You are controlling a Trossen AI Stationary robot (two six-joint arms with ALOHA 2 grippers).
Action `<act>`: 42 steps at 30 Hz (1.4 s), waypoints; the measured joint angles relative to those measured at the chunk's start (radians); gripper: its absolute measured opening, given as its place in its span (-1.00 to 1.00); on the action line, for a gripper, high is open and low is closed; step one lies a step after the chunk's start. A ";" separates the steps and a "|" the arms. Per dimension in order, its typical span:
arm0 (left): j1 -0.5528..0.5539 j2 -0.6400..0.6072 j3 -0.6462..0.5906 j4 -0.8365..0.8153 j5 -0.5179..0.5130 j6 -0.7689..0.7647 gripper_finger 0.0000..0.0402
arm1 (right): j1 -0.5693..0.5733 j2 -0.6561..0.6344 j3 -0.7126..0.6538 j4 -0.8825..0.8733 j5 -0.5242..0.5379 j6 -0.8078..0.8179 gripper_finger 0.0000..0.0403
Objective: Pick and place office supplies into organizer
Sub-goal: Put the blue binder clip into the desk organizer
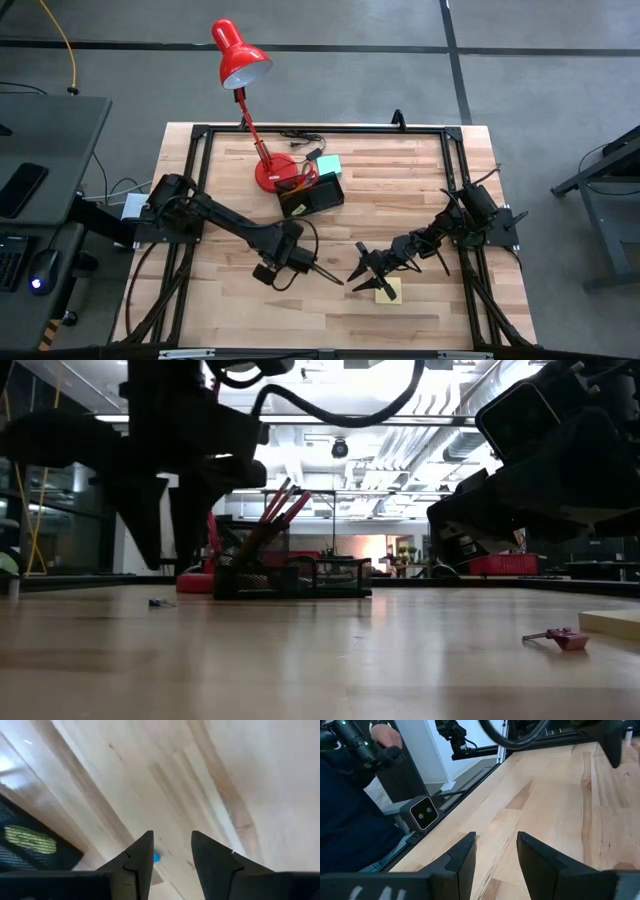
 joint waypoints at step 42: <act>0.117 -0.047 -0.217 0.166 0.026 0.091 -0.32 | 0.002 0.000 0.000 -0.031 0.058 -0.003 -0.34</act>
